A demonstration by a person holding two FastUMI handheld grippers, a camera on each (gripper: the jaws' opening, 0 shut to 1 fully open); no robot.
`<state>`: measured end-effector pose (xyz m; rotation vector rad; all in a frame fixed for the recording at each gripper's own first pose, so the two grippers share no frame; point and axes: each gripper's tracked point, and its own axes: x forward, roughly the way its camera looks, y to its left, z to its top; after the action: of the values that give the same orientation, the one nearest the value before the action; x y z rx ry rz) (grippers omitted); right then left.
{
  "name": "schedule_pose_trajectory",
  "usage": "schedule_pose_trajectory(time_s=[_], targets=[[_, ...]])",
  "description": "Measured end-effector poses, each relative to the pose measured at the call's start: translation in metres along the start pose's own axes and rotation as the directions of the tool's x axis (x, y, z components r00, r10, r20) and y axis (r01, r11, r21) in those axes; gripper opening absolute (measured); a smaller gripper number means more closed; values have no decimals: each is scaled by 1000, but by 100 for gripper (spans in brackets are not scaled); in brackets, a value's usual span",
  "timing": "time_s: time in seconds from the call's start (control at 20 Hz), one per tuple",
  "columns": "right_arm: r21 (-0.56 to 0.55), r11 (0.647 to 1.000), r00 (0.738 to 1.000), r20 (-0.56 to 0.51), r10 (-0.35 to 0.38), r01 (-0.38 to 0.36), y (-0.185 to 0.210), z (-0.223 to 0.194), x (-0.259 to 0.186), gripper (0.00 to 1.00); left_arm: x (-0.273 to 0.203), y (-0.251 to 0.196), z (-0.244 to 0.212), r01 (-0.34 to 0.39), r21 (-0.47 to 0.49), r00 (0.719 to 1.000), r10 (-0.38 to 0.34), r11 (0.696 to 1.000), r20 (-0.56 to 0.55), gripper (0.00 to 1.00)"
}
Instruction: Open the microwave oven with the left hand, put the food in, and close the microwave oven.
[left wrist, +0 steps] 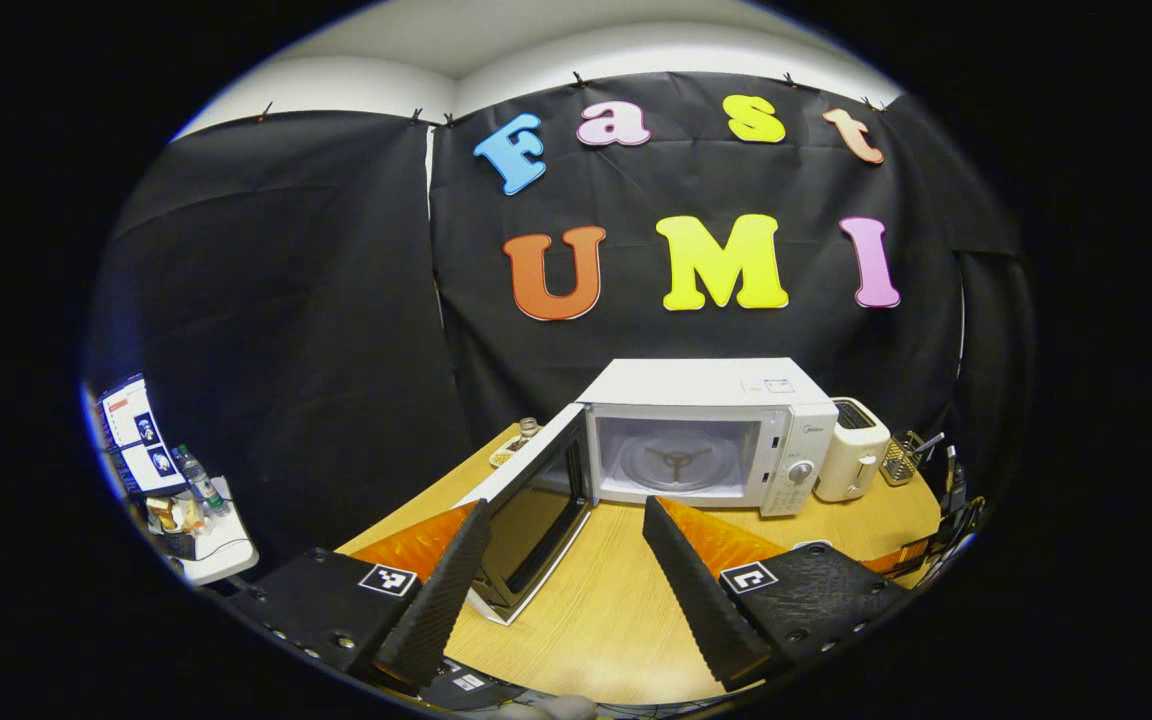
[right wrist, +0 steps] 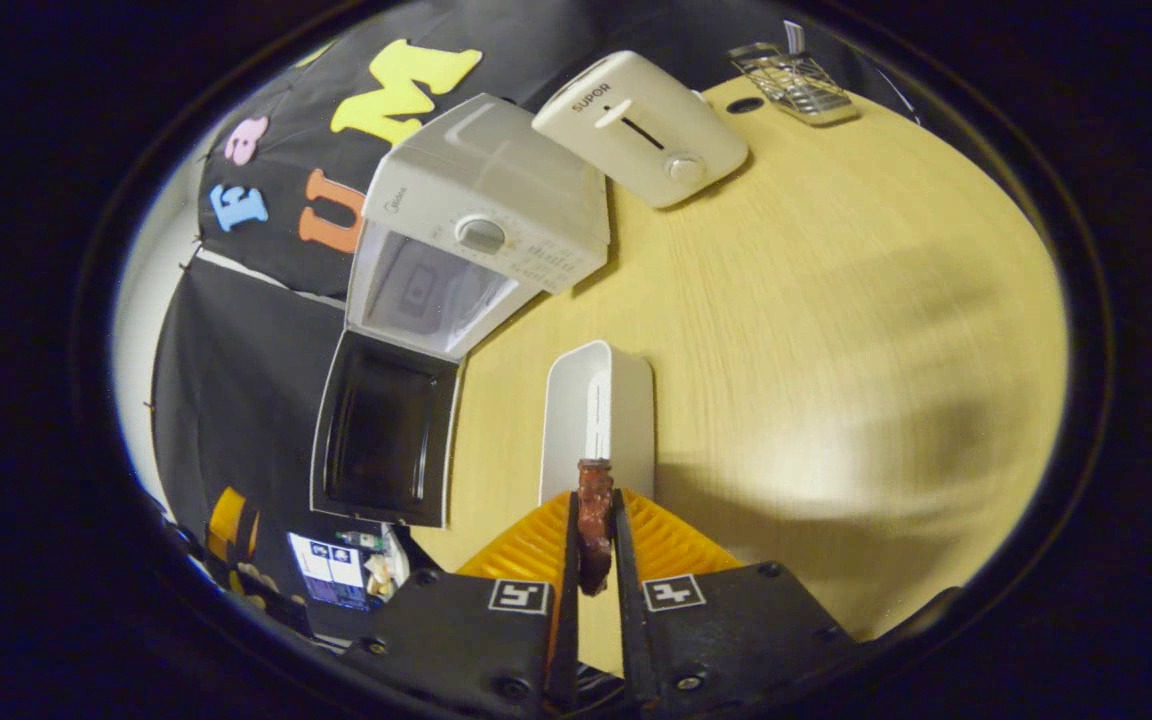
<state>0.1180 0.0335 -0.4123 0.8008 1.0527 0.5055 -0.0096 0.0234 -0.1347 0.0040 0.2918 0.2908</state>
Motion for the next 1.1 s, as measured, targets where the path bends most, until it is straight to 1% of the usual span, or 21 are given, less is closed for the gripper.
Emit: schedule_pose_trajectory(time_s=[0.05, 0.1, 0.25, 0.4, 0.55, 0.65, 0.75, 0.85, 0.9, 0.95, 1.1], targets=[[9, 1000, 1000, -12, 3, -3, 0, -1, -1, 8, -2, -1, 0, -8, 6, 1000, 8, 1000, -2, 95], [8, 1000, 1000, -19, 1, -1, 0, 0, -2, 19, -3, -2, 0, -11, 11, 1000, 11, 1000, -2, 95], [-31, 1000, 1000, -8, 0, -1, 9, 3, -8, 17, -4, -1, -1, -21, 17, 1000, 21, 1000, -3, 94], [-63, 998, 1000, 23, 10, -9, 29, 11, -21, 16, -3, 3, -1, -10, 1, 1000, 10, 1000, 0, 94], [-66, 997, 995, 79, 56, -51, 70, 22, -28, 16, 3, 7, 1, 22, 3, 1000, -22, 1000, 11, 94], [-78, 994, 988, 128, 83, -74, 101, 27, -25, 16, 7, 9, -1, 60, 8, 998, -60, 998, 14, 94], [-70, 993, 977, 184, 110, -99, 135, 32, -11, 16, 11, 10, -3, 116, 20, 993, -116, 993, 9, 94], [-57, 991, 969, 212, 128, -118, 165, 28, 15, 16, 14, 14, -4, 176, 41, 984, -177, 983, 8, 94], [-48, 991, 960, 245, 132, -124, 178, 28, 28, 17, 15, 16, -5, 209, 57, 978, -209, 976, 2, 89], [-40, 991, 952, 273, 135, -129, 191, 29, 43, 16, 18, 18, -7, 244, 72, 970, -244, 967, -1, 94], [-13, 988, 925, 349, 151, -156, 226, 35, 91, 16, 24, 26, -12, 337, 89, 942, -337, 937, -18, 94]])
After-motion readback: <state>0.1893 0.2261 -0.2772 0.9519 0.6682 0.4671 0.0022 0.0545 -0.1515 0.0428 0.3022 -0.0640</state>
